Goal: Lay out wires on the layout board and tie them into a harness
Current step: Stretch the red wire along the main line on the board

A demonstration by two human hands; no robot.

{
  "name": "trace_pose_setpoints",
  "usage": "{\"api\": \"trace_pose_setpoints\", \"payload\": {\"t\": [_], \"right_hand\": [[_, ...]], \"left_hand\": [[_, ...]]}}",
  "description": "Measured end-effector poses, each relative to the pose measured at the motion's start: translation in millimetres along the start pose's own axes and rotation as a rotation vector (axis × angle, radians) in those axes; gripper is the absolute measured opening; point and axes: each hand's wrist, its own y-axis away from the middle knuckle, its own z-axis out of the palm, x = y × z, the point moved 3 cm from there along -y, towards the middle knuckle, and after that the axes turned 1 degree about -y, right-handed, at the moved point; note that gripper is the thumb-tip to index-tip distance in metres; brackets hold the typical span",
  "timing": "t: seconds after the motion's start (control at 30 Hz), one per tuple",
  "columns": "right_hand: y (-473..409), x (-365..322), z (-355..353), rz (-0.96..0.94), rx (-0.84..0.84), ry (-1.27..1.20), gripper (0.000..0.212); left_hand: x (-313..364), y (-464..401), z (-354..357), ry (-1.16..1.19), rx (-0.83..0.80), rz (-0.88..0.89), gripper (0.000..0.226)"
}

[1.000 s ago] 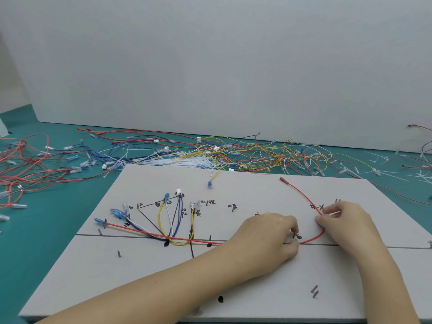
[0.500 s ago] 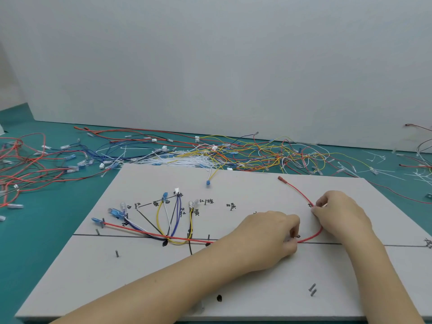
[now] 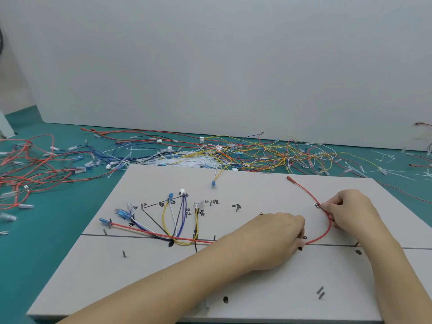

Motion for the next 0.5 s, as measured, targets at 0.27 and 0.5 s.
{"api": "trace_pose_setpoints", "payload": {"t": [0.27, 0.5], "right_hand": [[-0.7, -0.4, 1.8, -0.046, 0.049, 0.067, 0.027], [-1.9, 0.7, 2.7, -0.046, 0.062, 0.118, 0.027]], "left_hand": [[0.8, 0.0, 2.3, -0.036, 0.005, 0.003, 0.021], [0.4, -0.1, 2.7, -0.015, -0.009, -0.006, 0.019]]}}
